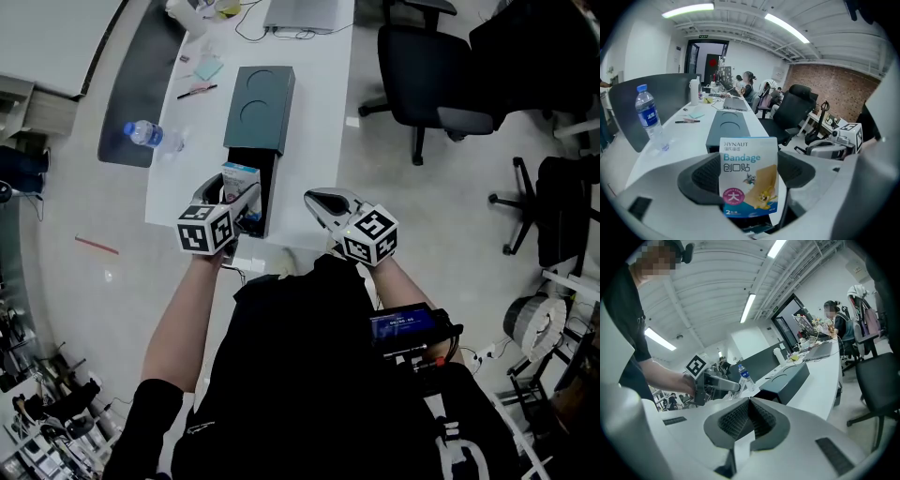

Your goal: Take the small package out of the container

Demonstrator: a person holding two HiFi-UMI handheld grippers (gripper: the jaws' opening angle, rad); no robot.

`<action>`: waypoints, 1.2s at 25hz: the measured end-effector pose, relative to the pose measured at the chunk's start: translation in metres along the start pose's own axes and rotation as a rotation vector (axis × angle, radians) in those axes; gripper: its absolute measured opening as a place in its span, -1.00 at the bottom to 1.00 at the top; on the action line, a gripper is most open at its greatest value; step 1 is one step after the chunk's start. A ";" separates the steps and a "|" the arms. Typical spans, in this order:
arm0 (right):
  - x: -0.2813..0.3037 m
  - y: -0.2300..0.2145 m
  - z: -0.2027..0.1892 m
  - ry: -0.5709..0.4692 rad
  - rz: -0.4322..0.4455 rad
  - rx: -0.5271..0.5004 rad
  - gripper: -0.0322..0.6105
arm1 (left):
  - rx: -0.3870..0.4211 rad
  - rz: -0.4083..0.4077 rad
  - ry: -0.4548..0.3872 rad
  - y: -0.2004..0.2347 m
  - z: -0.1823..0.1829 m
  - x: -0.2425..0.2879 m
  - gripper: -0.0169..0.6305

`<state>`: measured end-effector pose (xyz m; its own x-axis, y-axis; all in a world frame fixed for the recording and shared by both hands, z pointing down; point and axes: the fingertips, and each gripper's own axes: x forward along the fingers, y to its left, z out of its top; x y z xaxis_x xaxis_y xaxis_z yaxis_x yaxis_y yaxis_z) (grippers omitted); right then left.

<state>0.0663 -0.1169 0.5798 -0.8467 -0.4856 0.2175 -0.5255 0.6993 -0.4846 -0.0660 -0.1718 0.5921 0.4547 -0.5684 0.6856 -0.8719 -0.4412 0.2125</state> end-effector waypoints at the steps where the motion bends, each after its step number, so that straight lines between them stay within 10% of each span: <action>1: 0.001 0.003 0.000 0.002 -0.003 -0.004 -0.82 | -0.005 -0.007 -0.010 0.000 -0.001 -0.004 0.23; 30: 0.006 0.091 0.003 -0.062 -0.193 -0.130 -0.82 | -0.103 -0.010 -0.278 0.086 -0.063 -0.164 0.23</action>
<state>0.0134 -0.0580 0.5344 -0.7249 -0.6454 0.2409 -0.6868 0.6502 -0.3249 -0.2268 -0.0731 0.5422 0.4838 -0.7389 0.4691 -0.8743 -0.3832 0.2980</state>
